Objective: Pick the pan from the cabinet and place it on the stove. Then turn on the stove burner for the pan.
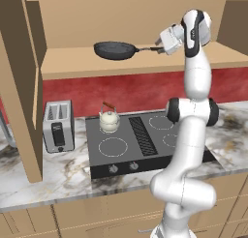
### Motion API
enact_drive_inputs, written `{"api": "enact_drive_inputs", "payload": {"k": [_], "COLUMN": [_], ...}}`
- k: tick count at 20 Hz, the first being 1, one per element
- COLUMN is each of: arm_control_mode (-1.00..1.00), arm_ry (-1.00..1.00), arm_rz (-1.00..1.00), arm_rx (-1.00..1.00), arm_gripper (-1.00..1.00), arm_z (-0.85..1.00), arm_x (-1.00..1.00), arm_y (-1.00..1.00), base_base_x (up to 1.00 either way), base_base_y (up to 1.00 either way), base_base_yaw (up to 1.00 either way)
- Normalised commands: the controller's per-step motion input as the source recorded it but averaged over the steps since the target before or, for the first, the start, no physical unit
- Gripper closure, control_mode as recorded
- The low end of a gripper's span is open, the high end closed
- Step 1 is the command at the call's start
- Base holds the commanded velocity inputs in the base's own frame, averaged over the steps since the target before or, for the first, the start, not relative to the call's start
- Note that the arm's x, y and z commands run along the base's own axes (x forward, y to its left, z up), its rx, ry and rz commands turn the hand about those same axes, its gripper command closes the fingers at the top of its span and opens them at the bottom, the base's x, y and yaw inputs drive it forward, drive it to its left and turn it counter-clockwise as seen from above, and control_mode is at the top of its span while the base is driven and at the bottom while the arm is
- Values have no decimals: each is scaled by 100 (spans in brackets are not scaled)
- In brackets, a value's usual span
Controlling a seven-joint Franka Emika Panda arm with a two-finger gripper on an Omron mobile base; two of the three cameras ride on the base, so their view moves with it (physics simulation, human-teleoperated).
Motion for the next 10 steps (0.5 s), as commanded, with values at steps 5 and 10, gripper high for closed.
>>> {"api": "enact_drive_inputs", "payload": {"k": [5,10], "arm_control_mode": [-100,-100], "arm_ry": [6,4], "arm_rz": [0,0], "arm_rx": [-9,-5], "arm_gripper": [-100,-100], "arm_z": [-1,-5], "arm_x": [1,0], "arm_y": [6,0], "base_base_x": [0,0], "base_base_y": [0,0], "base_base_yaw": [0,0]}}
